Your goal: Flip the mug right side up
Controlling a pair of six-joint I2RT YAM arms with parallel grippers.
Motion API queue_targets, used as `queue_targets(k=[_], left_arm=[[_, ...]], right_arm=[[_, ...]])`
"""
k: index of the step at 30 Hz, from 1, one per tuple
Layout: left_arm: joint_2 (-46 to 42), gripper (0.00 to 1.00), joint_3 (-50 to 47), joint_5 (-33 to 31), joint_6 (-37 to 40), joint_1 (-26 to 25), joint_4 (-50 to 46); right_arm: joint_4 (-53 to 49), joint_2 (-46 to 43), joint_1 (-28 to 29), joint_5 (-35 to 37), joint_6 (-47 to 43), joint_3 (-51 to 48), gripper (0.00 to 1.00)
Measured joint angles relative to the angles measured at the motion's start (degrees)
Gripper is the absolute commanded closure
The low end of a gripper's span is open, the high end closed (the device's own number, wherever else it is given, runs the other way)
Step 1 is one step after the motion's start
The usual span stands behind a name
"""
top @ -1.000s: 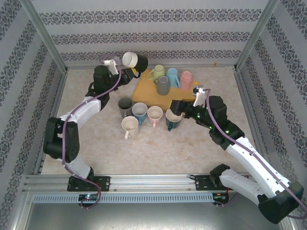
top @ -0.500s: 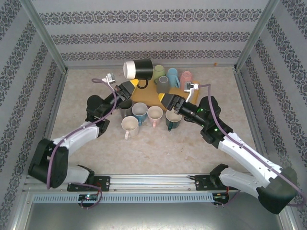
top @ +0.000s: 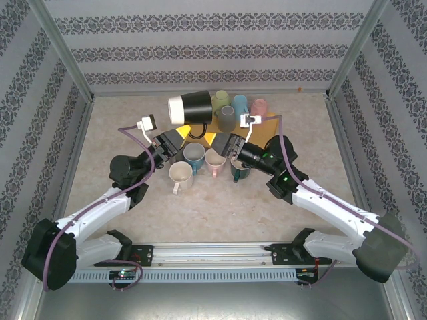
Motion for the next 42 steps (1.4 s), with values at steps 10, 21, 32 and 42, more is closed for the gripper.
queue_targets(k=[10,21,32,42], left_arm=[[-0.85,1.00,0.00,-0.72,0.09,-1.53,-0.76],[-0.85,1.00,0.00,-0.85,0.50,-3.65,-1.05],[-1.14,0.92,-0.72,-1.86,1.70,-4.37,-0.92],[-5.40,0.33,-1.66,-0.81,4.61,-4.81,-5.81]], right_arm=[[2.97,1.73,1.03,-0.44,0.37,1.27,0.36],[7.65,3.91,1.68,-0.42,1.73,1.46,0.64],[9.44,4.39,2.51,-0.35,3.30,1.31,1.00],[3.80,-0.48,2.51,2.97,0.96,-1.88,1.00]])
